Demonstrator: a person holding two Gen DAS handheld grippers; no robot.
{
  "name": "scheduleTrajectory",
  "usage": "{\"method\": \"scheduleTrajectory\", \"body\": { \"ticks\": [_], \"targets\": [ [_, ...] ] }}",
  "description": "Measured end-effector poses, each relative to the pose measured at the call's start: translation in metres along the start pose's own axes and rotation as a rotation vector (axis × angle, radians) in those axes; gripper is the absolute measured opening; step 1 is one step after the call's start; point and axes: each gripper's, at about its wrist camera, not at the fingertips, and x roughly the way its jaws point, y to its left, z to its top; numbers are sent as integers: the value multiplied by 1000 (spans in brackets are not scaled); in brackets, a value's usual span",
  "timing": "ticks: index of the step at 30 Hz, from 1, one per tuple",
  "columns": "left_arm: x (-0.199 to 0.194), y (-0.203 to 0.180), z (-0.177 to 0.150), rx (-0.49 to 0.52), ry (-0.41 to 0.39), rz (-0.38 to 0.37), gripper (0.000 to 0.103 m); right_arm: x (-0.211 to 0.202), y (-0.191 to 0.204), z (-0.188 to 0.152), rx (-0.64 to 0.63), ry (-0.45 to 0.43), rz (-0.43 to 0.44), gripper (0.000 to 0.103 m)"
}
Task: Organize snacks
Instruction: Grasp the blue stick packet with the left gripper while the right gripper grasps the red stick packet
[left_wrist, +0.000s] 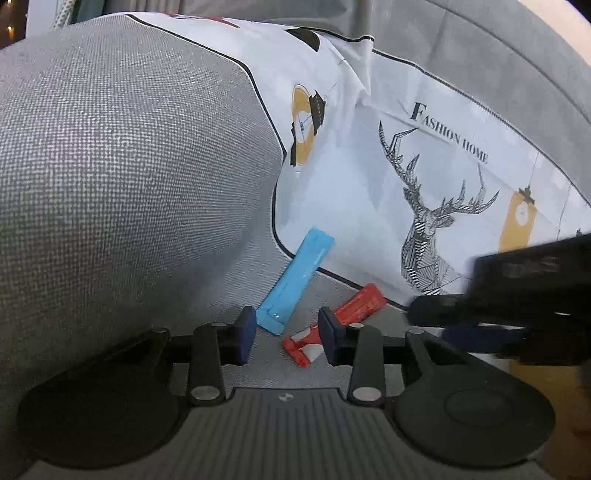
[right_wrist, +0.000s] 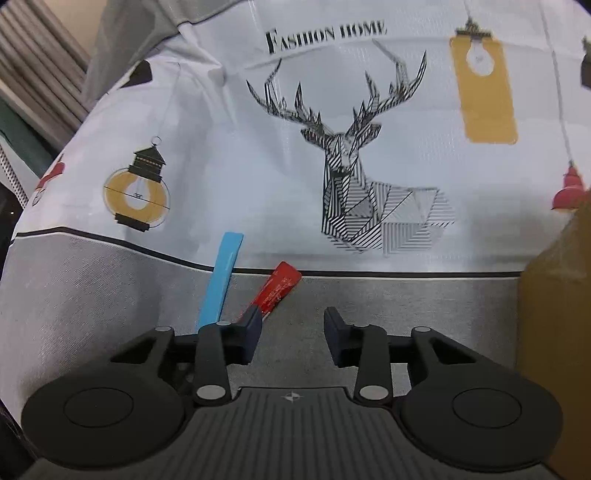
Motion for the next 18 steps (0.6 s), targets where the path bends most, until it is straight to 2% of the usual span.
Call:
{"method": "scheduleTrajectory", "body": {
  "ticks": [1, 5, 7, 10, 11, 13, 18],
  "targets": [
    [-4, 0, -2, -4, -10, 15, 31, 7, 0, 2, 10, 11, 4, 43],
    [-17, 9, -6, -123, 4, 38, 31, 41, 8, 13, 52, 68, 23, 45],
    [-18, 11, -11, -146, 29, 87, 31, 58, 17, 19, 61, 97, 20, 46],
    [-15, 16, -12, -183, 46, 103, 31, 72, 39, 27, -19, 126, -50, 50],
    [-15, 16, -11, -182, 42, 104, 31, 73, 49, 29, -76, 130, -84, 37],
    [-13, 13, -9, -177, 31, 95, 31, 72, 60, 28, -169, 128, -123, 0],
    [-7, 3, -2, -124, -16, 66, 31, 52, 48, 22, -266, 105, -218, 0]
  ]
}}
